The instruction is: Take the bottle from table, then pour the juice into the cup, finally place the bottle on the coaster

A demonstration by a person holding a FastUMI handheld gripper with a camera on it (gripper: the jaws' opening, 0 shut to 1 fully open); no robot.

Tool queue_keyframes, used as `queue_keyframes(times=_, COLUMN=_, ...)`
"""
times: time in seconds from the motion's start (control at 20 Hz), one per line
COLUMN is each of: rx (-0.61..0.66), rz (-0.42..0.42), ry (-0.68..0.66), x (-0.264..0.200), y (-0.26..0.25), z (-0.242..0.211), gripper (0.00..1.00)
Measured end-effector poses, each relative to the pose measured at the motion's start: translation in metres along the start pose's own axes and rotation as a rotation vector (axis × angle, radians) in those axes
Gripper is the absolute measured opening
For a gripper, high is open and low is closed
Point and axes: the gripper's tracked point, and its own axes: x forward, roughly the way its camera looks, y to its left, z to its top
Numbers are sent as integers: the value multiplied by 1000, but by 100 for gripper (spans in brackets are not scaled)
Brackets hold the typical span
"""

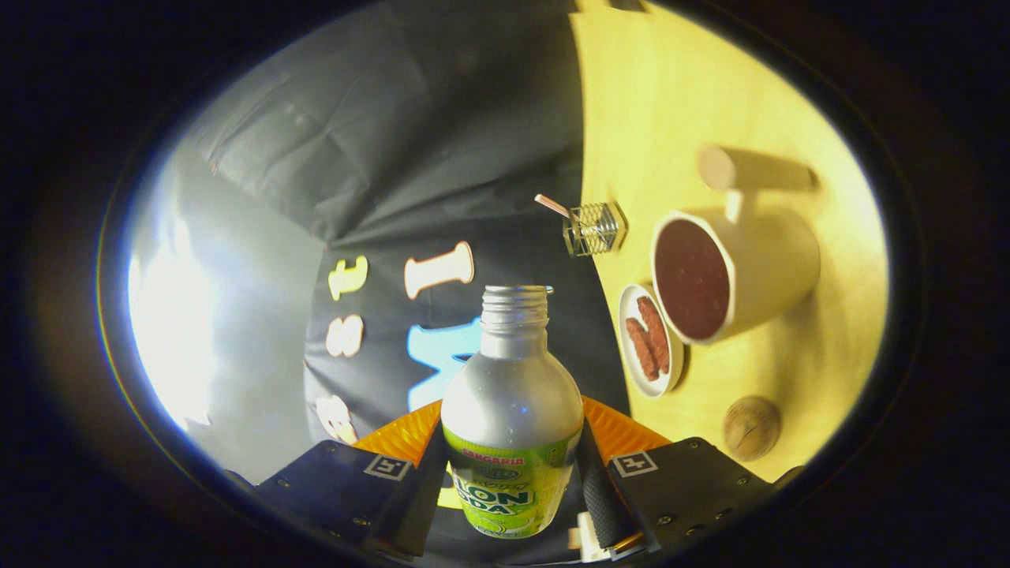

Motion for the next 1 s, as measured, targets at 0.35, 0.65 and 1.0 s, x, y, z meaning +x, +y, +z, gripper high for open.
queue_keyframes(times=0.35, rx=-498, rz=23, ry=63, x=10, y=20, z=-16, gripper=77)
queue_keyframes(times=0.65, rx=-1012, rz=9, ry=126, x=12, y=31, z=-42, gripper=77)
queue_keyframes(times=1.0, rx=-1503, rz=-9, ry=138, x=12, y=49, z=-80, gripper=78)
